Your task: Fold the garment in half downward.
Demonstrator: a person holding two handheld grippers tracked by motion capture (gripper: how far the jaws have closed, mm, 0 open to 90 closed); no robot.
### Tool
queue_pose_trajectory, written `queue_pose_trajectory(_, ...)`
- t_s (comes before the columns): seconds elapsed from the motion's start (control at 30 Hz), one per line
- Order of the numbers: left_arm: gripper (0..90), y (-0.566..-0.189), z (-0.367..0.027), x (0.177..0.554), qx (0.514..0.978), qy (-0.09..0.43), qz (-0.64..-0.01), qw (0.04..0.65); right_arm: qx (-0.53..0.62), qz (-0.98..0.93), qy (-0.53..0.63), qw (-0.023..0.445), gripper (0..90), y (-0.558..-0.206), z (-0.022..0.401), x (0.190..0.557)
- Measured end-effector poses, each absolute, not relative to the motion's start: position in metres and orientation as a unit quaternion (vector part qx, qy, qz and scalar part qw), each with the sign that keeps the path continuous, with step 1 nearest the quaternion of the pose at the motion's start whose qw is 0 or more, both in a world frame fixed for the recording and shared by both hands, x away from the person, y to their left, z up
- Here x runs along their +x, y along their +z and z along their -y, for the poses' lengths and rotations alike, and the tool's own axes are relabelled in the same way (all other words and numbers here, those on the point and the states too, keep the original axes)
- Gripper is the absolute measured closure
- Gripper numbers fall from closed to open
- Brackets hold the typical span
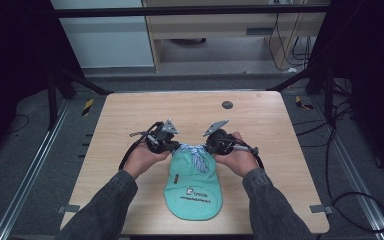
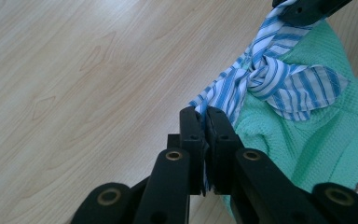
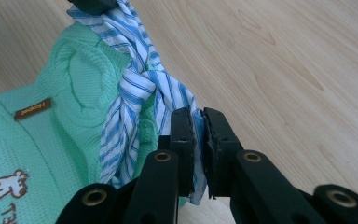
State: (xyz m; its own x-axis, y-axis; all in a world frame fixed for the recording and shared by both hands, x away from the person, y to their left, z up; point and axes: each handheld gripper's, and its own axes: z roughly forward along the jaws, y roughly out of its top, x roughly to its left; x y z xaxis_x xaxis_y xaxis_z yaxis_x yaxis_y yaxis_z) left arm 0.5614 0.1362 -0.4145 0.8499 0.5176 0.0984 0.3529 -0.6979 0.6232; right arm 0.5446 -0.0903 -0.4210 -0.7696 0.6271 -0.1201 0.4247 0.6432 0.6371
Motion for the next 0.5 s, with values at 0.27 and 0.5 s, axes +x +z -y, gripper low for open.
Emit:
queue_pose_trajectory(0.27, 86.9, -0.404, -0.138, 0.565, 0.909, 0.145, -0.234, 0.313, 0.284, -0.893, 0.299, 0.179, 83.1, -0.409, 0.089, 0.548)
queue_pose_trajectory(0.5, 86.9, -0.396, -0.14, 0.574, 0.908, 0.15, -0.234, 0.312, 0.277, -0.896, 0.294, 0.182, 83.1, -0.403, 0.085, 0.558)
